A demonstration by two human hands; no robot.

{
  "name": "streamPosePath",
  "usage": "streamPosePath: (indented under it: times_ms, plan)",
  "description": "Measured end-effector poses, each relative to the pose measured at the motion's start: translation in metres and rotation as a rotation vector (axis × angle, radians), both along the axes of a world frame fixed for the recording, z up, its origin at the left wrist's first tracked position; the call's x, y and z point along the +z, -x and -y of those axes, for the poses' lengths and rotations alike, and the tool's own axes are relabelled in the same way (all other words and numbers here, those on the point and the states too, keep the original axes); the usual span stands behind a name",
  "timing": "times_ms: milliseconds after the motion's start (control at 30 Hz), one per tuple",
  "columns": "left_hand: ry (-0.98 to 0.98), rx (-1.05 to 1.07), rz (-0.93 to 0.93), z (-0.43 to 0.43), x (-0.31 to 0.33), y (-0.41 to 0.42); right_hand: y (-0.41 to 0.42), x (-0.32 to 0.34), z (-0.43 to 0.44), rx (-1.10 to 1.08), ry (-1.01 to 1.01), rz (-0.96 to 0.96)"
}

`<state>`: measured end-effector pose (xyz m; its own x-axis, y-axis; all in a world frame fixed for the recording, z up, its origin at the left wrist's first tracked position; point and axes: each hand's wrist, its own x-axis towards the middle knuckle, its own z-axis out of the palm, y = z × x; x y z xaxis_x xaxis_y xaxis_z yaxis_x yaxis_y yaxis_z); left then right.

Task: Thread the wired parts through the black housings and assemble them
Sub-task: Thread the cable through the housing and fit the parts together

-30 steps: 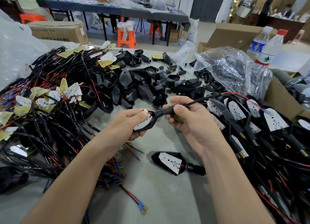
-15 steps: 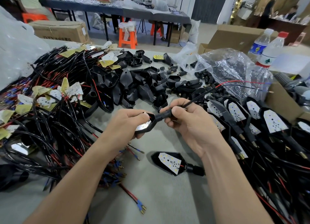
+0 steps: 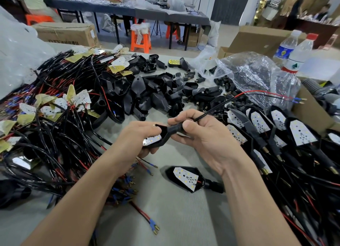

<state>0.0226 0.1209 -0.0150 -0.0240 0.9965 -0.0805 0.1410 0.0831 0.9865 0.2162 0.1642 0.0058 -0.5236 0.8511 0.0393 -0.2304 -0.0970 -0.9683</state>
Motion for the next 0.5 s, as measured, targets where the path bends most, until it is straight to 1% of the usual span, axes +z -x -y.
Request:
streamPosePath:
  times_ms: [100, 167, 267, 333, 400, 500]
  plan:
    - [-0.018, 0.018, -0.062, 0.001, 0.0, -0.004, 0.004, -0.001, 0.002, -0.026, 0.005, 0.021]
    - [-0.026, 0.03, -0.068, 0.003, 0.0, -0.007, 0.005, -0.001, 0.003, -0.024, 0.021, 0.011]
    - [-0.03, 0.008, -0.023, 0.004, 0.003, -0.007, 0.006, 0.0, 0.003, -0.012, 0.059, -0.022]
    - [-0.047, -0.004, 0.026, 0.003, 0.004, -0.008, 0.008, 0.0, 0.002, -0.045, 0.083, -0.057]
    - [-0.088, 0.1, 0.059, 0.0, 0.002, -0.012, 0.011, 0.0, 0.0, -0.143, 0.118, -0.11]
    - [-0.195, 0.386, 0.011, -0.005, -0.002, -0.012, 0.009, -0.001, -0.005, -0.335, 0.127, -0.147]
